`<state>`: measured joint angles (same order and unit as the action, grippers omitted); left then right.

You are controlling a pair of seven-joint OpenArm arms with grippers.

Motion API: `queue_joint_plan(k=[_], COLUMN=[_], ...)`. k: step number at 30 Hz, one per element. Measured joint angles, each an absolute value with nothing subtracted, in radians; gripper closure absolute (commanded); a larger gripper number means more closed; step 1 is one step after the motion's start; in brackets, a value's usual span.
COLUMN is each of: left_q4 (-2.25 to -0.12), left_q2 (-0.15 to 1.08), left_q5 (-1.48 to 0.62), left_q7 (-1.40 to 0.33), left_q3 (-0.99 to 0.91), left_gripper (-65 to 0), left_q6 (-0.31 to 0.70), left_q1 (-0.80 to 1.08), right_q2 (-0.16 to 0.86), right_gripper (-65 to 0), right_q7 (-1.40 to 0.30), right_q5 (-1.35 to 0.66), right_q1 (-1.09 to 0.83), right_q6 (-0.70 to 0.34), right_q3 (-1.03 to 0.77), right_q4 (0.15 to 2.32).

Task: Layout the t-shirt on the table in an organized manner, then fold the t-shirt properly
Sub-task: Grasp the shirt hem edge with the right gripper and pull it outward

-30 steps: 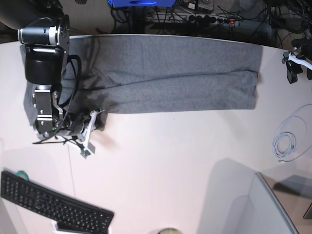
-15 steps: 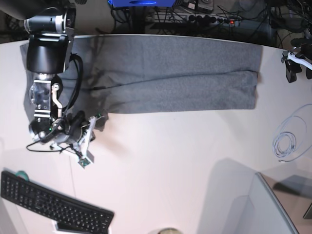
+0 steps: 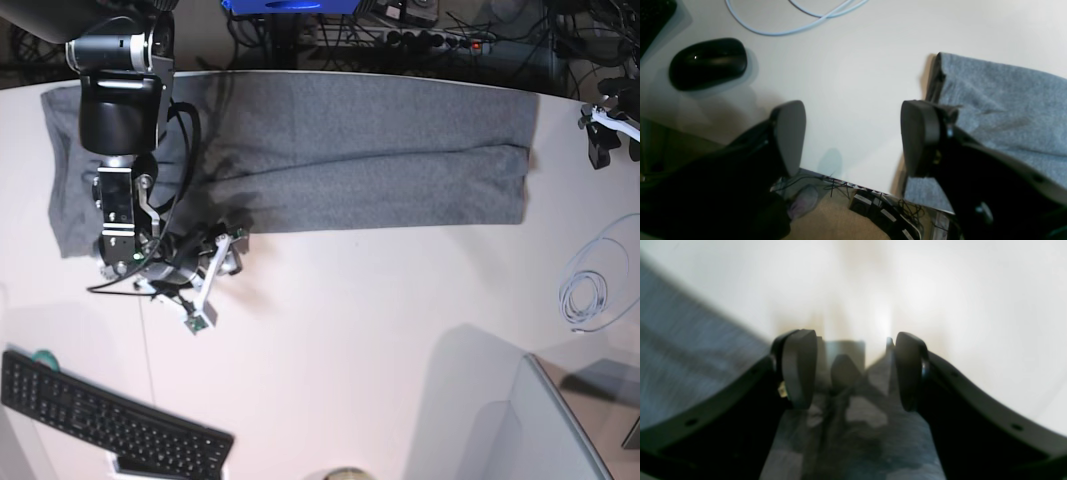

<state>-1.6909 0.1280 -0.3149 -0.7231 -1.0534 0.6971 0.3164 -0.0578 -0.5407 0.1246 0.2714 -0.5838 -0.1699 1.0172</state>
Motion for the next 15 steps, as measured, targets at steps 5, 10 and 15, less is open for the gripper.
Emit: queue_joint_plan(k=[5,10,15], left_q4=[-1.655,-1.614,-1.615], left_q2=[0.128,0.127,0.140], left_q5=[-0.313,-0.316,-0.317], left_q7=[-0.723,-0.723,-0.722], left_q3=[-1.051,-1.046,-1.053], left_gripper=[-42.6,-42.6,-42.6], left_q6=[0.697,0.697,0.697], left_q1=[0.315,0.305,0.313], right_q2=[-0.056,-0.064,-0.063], right_gripper=[-35.1,-35.1,-34.8], right_q7=[-0.541,-0.533,-0.518], right_q5=[0.126,0.115,0.114], right_q1=[0.273,0.279,0.294], right_q6=[-0.498,-0.409,-0.407], right_q3=[-0.171,-0.171,-0.171], right_q4=[1.017,0.974,0.903])
